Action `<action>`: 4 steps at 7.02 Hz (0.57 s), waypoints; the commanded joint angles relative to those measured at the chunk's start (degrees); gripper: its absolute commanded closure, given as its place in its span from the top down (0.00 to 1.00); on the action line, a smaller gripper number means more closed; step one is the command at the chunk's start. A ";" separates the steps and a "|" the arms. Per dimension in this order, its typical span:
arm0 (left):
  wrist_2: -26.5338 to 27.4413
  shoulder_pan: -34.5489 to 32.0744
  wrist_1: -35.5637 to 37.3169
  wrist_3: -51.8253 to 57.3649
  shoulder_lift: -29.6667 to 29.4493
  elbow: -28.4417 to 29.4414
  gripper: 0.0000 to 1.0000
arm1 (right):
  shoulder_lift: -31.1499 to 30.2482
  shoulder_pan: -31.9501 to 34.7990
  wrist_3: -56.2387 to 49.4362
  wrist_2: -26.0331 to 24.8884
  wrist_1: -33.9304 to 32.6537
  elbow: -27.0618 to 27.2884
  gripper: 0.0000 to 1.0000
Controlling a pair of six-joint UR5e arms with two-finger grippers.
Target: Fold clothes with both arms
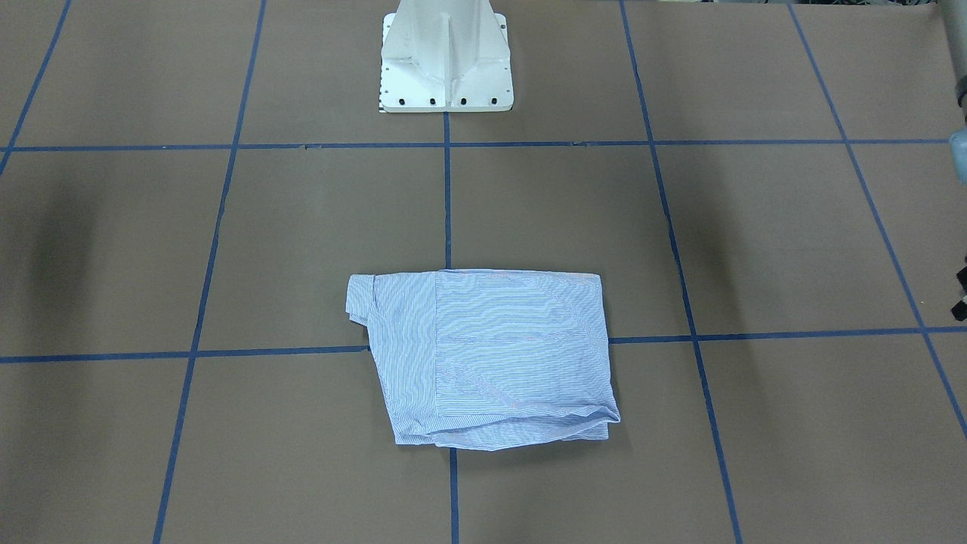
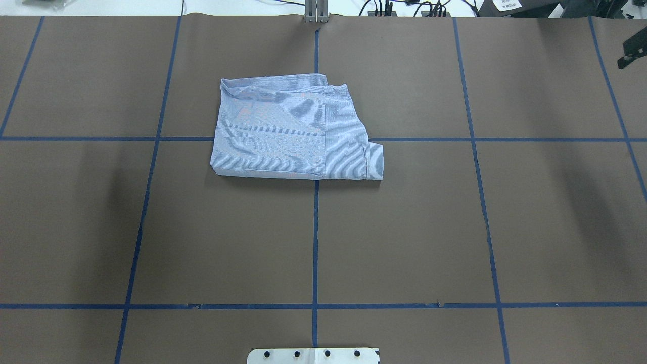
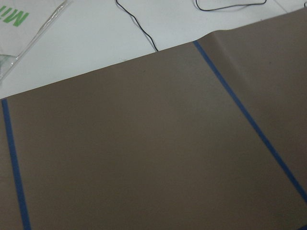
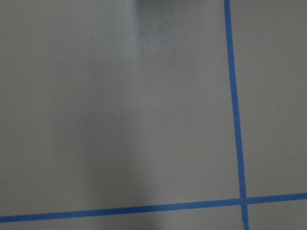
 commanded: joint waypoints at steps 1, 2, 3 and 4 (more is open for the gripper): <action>-0.38 -7.65 15.63 7.49 -0.10 -0.65 0.99 | -1.17 1.31 -6.02 0.98 -0.40 -1.79 1.00; -0.38 -9.34 19.43 7.50 -0.19 -1.43 0.99 | -1.69 1.31 -7.41 1.16 -0.40 -1.36 1.00; -0.47 -9.18 20.42 7.58 -0.19 -1.18 0.99 | -2.04 2.01 -8.65 1.77 -0.49 -0.83 1.00; -0.56 -8.92 24.69 7.85 -0.72 -2.30 0.99 | -2.05 2.45 -10.22 1.69 -0.58 -1.70 1.00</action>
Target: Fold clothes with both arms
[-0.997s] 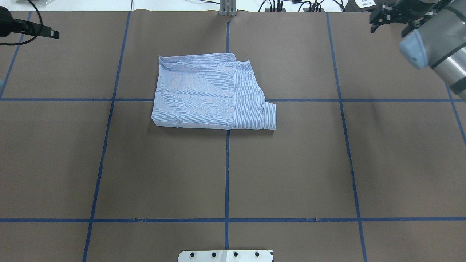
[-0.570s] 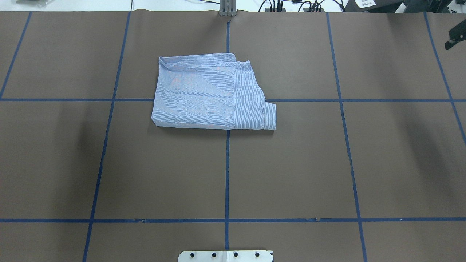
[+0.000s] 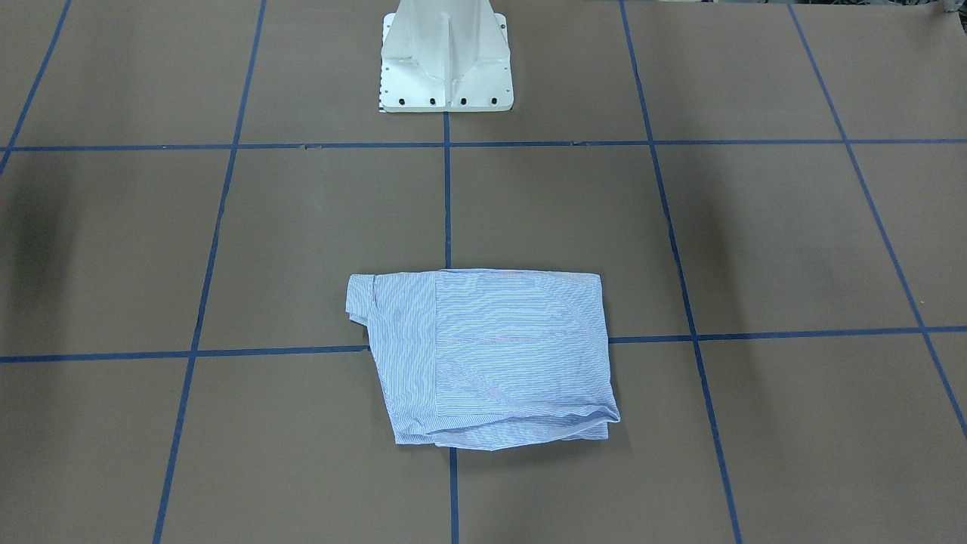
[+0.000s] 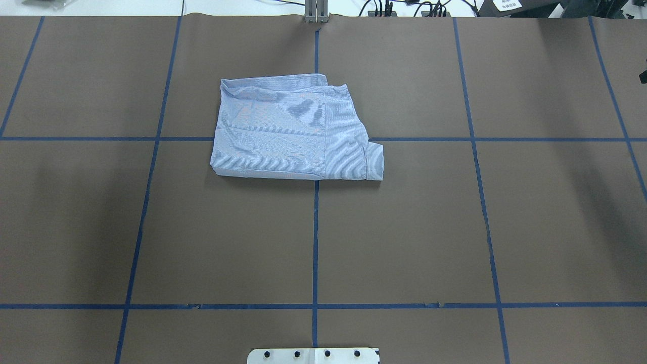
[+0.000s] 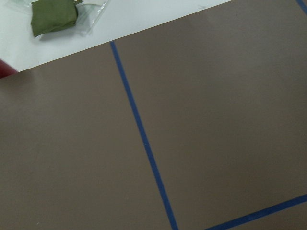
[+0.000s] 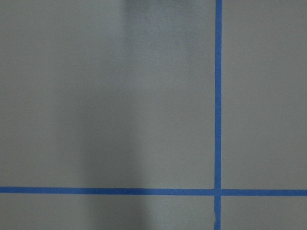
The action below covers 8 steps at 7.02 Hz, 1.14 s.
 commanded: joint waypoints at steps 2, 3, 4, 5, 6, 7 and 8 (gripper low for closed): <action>-0.19 -0.20 8.44 10.99 -0.52 -2.40 0.99 | 0.43 2.34 -6.78 0.19 -9.53 1.44 1.00; -0.27 -0.20 8.44 11.14 -0.86 -2.30 0.99 | 0.09 2.69 -9.50 0.19 -13.08 4.07 1.00; -0.27 -0.46 8.18 11.23 -0.43 -2.65 0.99 | -0.27 2.69 -10.22 0.19 -15.20 5.32 1.00; -0.27 -0.55 8.18 11.14 -0.43 -2.82 0.99 | -1.75 2.69 -11.62 0.19 -15.13 5.94 1.00; -0.27 -0.55 8.18 10.97 0.53 -4.48 0.99 | -2.55 2.78 -11.72 1.58 -15.31 6.47 1.00; -0.97 -0.38 8.70 9.40 0.63 -4.84 0.99 | -4.82 3.04 -11.89 4.20 -14.27 6.73 1.00; -3.59 -0.46 8.18 6.16 0.71 -5.02 0.99 | -6.32 3.04 -11.81 4.75 -11.21 7.26 1.00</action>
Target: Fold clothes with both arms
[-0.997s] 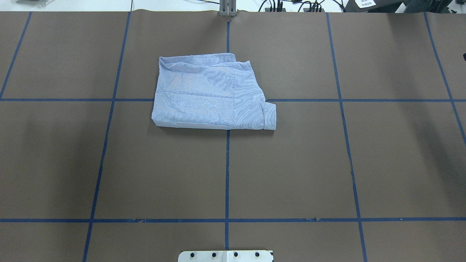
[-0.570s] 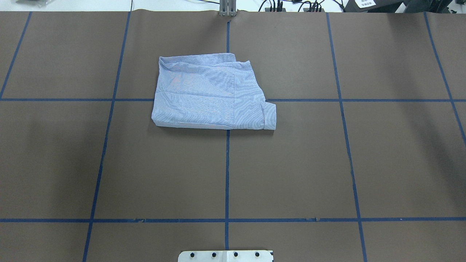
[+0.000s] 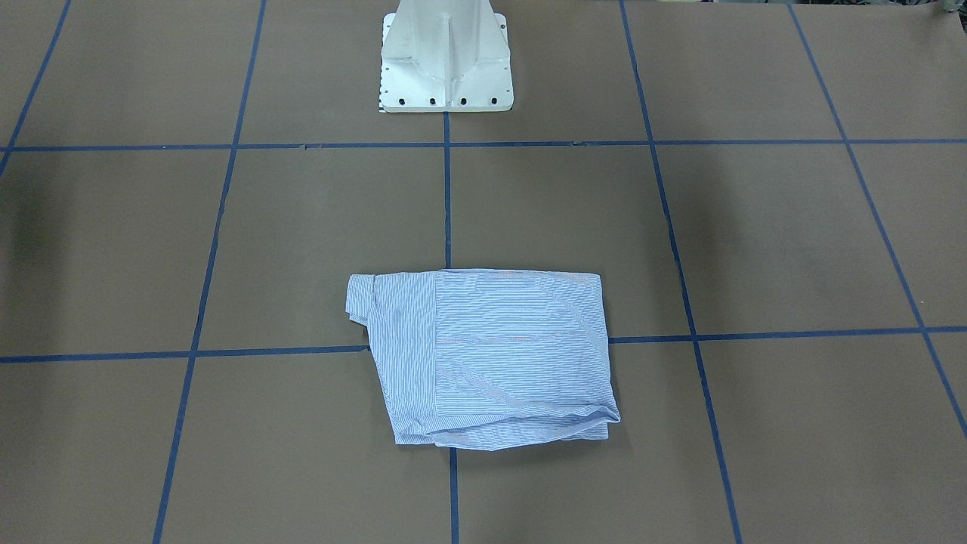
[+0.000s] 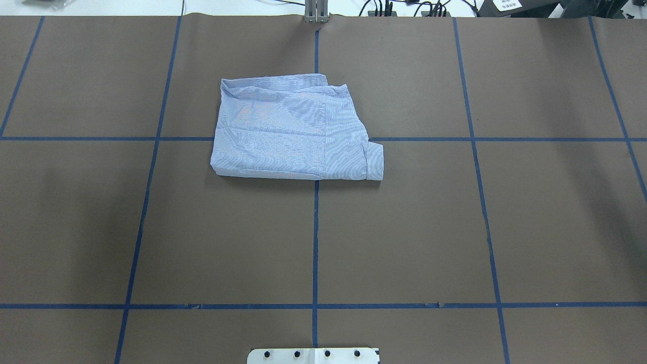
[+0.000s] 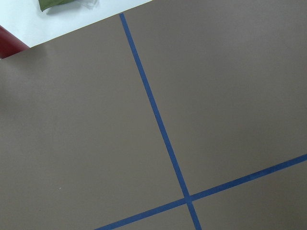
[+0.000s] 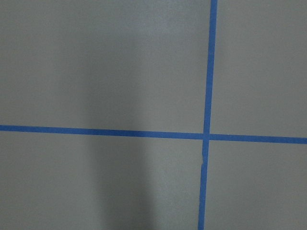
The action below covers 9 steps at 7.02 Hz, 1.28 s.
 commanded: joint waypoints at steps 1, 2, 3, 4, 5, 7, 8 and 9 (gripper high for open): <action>-2.50 0.17 -0.14 -3.63 -0.22 -0.64 0.99 | -2.54 0.02 -0.08 0.99 3.33 -0.19 1.00; -2.51 0.17 -0.14 -3.90 -0.57 -0.73 0.99 | -2.55 -0.07 1.05 0.99 3.25 -0.29 1.00; -2.51 0.17 -0.22 -3.99 -0.57 -0.64 0.99 | -2.46 0.01 1.14 1.25 3.25 -0.55 1.00; -2.51 0.17 -0.23 -3.99 -0.66 -0.82 0.99 | -2.20 0.01 1.06 1.42 3.25 -0.55 1.00; -2.51 0.17 -0.14 -3.99 -0.14 -1.95 0.99 | -2.20 0.01 0.97 1.51 3.25 -0.46 1.00; -2.59 0.17 0.12 -3.99 0.04 -2.40 0.99 | -2.72 0.01 1.06 1.43 3.25 -0.02 1.00; -2.68 0.17 0.21 -3.90 0.04 -2.66 0.99 | -2.55 -0.07 1.06 1.43 3.42 0.33 1.00; -2.68 0.17 0.04 -3.90 0.04 -2.75 0.99 | -2.55 -0.07 0.97 1.34 4.12 0.24 1.00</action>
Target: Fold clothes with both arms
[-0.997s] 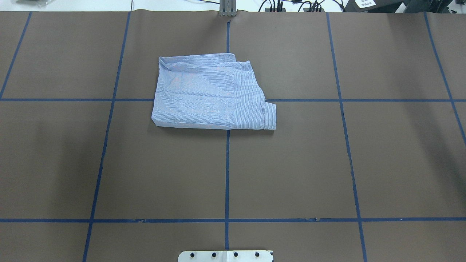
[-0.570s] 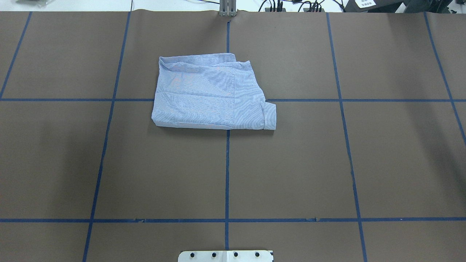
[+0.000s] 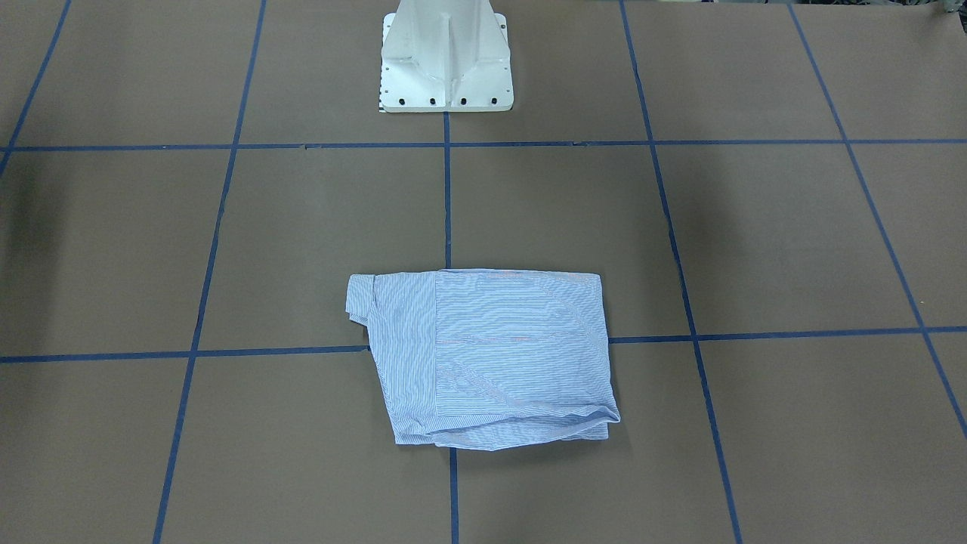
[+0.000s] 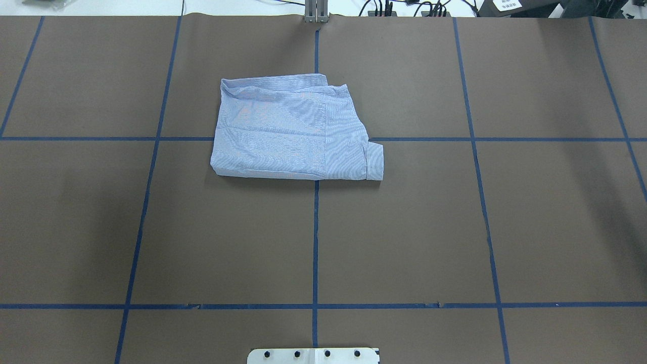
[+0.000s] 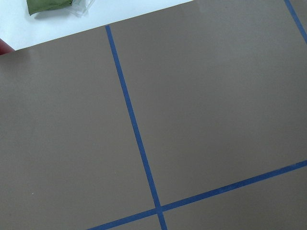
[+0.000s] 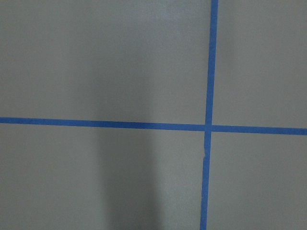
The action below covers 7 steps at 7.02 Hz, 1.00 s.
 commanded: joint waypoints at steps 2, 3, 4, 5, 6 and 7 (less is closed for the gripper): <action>-0.04 0.00 0.09 0.12 0.81 -1.77 0.99 | -0.31 -0.22 -0.16 0.97 0.97 -0.11 1.00; 0.04 0.09 -0.51 0.12 0.99 -1.79 0.99 | -0.22 -0.22 -0.16 1.24 0.97 -0.11 1.00; 0.05 0.09 -0.61 0.12 0.99 -1.79 0.99 | 0.04 -0.22 -0.16 1.24 0.97 -0.54 1.00; -0.04 0.09 -0.61 0.12 1.08 -1.96 0.99 | 0.22 -0.22 -0.16 1.33 0.97 -0.46 1.00; 0.04 0.09 -0.61 0.12 0.99 -1.88 0.99 | 0.30 -0.22 -0.25 1.33 0.97 -0.63 1.00; -0.04 0.09 -0.61 0.03 1.08 -1.87 0.99 | 0.30 -0.22 -0.25 1.33 0.97 -0.37 1.00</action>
